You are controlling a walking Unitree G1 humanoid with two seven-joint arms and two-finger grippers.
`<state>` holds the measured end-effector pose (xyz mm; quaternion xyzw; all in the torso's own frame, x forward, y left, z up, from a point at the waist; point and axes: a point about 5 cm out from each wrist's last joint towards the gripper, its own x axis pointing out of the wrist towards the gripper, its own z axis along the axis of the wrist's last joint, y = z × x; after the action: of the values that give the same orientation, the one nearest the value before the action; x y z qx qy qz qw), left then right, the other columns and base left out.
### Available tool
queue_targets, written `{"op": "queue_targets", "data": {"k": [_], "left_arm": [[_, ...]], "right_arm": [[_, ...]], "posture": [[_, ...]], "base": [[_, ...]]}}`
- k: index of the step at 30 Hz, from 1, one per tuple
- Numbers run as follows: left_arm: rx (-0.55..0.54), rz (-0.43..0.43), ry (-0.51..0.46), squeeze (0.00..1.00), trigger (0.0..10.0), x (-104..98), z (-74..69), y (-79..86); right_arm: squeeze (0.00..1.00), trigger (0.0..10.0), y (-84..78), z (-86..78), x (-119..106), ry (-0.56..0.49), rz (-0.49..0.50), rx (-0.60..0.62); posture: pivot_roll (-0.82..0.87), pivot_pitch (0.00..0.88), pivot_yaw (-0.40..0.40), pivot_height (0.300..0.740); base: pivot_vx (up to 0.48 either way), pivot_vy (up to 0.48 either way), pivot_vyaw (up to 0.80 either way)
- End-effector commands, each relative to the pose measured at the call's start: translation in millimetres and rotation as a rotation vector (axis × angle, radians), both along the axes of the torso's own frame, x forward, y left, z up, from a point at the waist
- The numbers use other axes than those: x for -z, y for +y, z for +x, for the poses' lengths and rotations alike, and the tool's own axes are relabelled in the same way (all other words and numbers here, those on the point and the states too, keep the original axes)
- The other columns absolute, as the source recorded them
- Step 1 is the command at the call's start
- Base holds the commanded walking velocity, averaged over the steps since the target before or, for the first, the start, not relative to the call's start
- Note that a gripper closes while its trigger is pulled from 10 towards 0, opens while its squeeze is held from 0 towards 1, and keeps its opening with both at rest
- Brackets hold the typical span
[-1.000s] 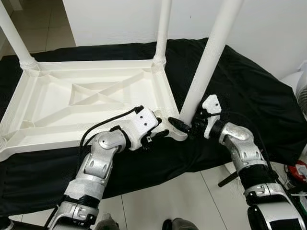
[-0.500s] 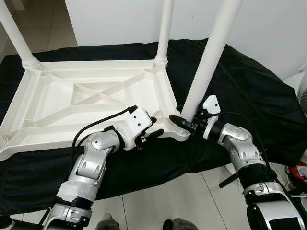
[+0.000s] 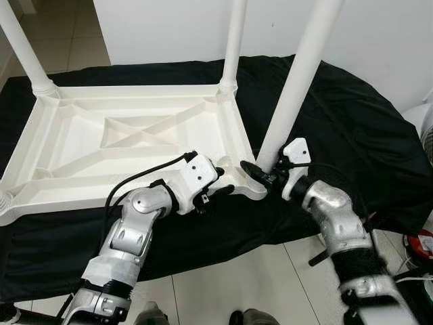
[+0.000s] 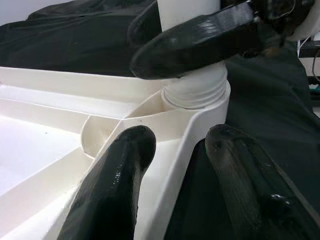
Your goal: Building children table
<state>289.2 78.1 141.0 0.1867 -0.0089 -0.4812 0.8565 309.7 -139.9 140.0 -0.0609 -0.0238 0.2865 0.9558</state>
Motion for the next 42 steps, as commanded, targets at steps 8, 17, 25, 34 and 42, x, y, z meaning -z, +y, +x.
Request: {"op": "queue_targets", "data": {"k": [8, 17, 25, 34, 42], "left_arm": [[-0.072, -0.015, -0.024, 0.00, 10.0, -1.6, 4.0, -1.2], [-0.083, -0.018, -0.021, 0.00, 10.0, -0.3, 3.5, -2.3], [-0.082, -0.023, -0.019, 0.00, 10.0, 0.0, 3.3, -4.8], [-0.102, -0.025, -0.018, 0.00, 10.0, -0.8, 4.6, -1.4], [-0.100, -0.025, -0.014, 0.00, 10.0, -0.3, 3.2, -0.9]], "right_arm": [[0.00, 10.0, 12.9, -15.6, 15.2, 0.075, 0.009, 0.351], [0.00, 10.0, 29.0, -24.7, 16.6, 0.107, 0.044, 0.428], [1.00, 10.0, 28.9, -29.0, 9.5, 0.094, 0.073, 0.418], [1.00, 10.0, 16.9, -31.6, 1.4, 0.060, 0.094, 0.345], [0.00, 10.0, -9.6, -28.6, -4.1, 0.024, 0.052, 0.202]], "posture": [[0.01, 0.015, -0.039, 0.740], [0.00, 0.019, -0.052, 0.740], [-0.01, 0.027, -0.061, 0.740], [-0.01, 0.048, -0.058, 0.740], [-0.01, 0.052, -0.057, 0.740]], "base": [[0.000, 0.000, 0.00], [0.000, 0.000, 0.00], [0.000, 0.000, 0.00], [0.000, 0.000, 0.00], [0.000, 0.000, 0.00]]}}
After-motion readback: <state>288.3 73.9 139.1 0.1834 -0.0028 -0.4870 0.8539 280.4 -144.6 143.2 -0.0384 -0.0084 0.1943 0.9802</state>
